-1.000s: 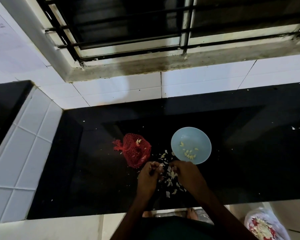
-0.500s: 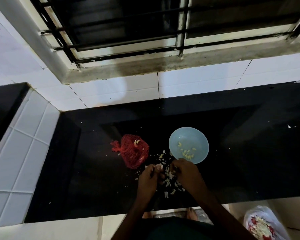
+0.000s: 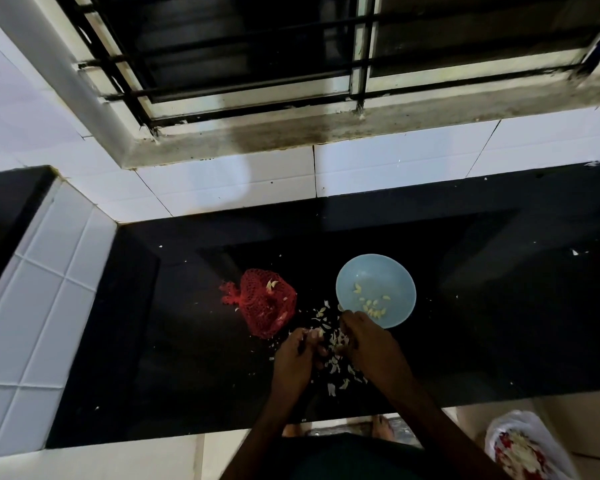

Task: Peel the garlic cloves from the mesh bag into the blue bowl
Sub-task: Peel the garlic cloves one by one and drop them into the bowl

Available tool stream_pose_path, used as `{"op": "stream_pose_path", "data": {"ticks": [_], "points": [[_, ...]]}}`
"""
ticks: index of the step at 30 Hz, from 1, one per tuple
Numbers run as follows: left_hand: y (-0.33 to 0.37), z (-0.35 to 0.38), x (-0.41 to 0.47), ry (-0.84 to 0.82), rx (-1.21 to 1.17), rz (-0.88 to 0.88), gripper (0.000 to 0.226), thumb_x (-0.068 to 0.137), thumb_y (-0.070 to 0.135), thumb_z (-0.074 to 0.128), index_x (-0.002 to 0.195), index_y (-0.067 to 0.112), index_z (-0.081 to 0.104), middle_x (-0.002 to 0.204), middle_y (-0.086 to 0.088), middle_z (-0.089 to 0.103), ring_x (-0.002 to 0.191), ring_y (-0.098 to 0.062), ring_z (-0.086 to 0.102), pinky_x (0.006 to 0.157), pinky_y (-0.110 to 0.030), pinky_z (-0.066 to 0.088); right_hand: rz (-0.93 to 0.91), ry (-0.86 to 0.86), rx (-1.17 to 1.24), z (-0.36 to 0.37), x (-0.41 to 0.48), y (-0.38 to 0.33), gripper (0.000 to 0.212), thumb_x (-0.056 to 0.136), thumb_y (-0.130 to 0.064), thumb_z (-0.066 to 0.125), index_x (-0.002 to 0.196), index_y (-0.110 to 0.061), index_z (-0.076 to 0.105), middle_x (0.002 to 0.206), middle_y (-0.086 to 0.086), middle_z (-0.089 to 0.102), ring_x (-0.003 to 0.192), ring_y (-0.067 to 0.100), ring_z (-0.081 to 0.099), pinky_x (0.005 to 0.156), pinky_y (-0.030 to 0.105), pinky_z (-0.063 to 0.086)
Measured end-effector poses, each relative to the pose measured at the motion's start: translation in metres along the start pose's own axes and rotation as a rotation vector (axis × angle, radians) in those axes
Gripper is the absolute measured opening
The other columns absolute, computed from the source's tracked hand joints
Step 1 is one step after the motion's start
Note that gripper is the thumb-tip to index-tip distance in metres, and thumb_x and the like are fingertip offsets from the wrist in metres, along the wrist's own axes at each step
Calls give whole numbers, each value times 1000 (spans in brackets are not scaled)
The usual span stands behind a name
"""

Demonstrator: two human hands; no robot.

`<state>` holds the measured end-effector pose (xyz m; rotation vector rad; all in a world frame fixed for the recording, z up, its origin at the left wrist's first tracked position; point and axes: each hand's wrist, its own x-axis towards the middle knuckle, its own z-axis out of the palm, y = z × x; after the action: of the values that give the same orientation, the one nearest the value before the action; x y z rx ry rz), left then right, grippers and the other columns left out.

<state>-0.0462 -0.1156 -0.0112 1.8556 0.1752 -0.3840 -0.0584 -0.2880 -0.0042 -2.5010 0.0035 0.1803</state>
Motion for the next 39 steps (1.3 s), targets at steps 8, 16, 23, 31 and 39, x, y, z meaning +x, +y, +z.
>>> {"op": "stream_pose_path", "data": {"ticks": [8,16,23,31,39], "points": [[-3,0,1,1,-3,7,28,107,26,51,87,13,66,76,-3,74,58,-10,65,58,-19,49,91,-20,-218,-3,0,-3,35,99,-53,49,86,-22,57,94,0,65,93,20,66,70,34,48],[1,2,1,-2,-16,-16,25,105,27,55,91,10,67,79,-8,74,59,-6,64,57,-16,49,23,13,-115,0,-2,0,12,86,-13,58,85,-24,57,96,-5,46,84,24,62,62,36,44],[-6,8,7,-47,31,44,26,106,23,53,86,14,67,76,-4,69,67,-13,63,63,-35,52,-34,-34,286,9,-1,4,21,95,-34,62,114,-28,68,110,-10,65,100,5,61,86,27,49],[6,20,8,-37,38,35,39,109,29,46,82,10,66,62,0,63,55,-9,58,58,-31,51,177,223,443,-24,0,27,16,79,-19,84,79,-26,70,78,-9,73,76,1,69,69,23,55],[-11,4,17,-54,178,93,13,100,31,62,91,32,71,89,13,74,82,-5,71,78,-33,59,262,266,319,-55,27,56,10,85,-20,79,82,-25,70,86,-8,73,79,6,69,69,25,54]]}}
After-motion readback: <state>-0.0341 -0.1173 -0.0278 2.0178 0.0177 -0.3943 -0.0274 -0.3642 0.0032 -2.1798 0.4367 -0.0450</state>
